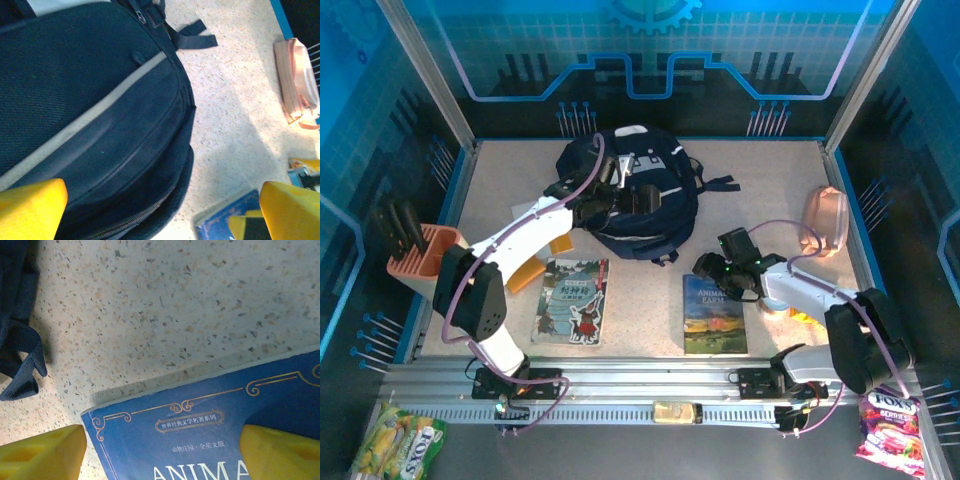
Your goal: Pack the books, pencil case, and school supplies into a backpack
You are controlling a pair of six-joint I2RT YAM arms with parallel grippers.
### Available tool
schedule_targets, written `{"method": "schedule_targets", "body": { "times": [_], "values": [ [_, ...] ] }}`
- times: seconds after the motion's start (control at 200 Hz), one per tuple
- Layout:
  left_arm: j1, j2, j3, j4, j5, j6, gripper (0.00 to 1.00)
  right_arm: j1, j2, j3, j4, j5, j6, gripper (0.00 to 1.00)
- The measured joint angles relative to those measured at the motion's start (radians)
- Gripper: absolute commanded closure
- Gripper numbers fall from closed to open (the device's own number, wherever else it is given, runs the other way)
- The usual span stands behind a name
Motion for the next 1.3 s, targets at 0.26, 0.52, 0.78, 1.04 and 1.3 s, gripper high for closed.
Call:
{"method": "schedule_targets", "body": {
  "times": [0.26,0.52,0.78,1.04,1.3],
  "values": [
    [-0.031,0.016,-0.029,0.043,0.102,-0.087,0.01,-0.103,0.104,0.057,0.109,-0.031,-0.001,0.20],
    [-0.176,0.149,-0.022,0.060,0.165,-0.168,0.08,-0.176,0.198,0.157,0.127,-0.034,-0.063,0.28],
    [-0.235,0.287,0.067,0.018,0.193,-0.210,0.34,-0.189,0.051,0.161,0.040,-0.022,-0.148,0.42],
    [-0.255,0.386,0.159,-0.039,0.196,-0.253,0.42,-0.209,-0.043,0.090,-0.054,0.008,-0.175,0.50],
    [-0.258,0.451,0.209,-0.076,0.197,-0.279,0.56,-0.242,-0.014,0.051,-0.097,-0.001,-0.196,0.63]
  ]
}}
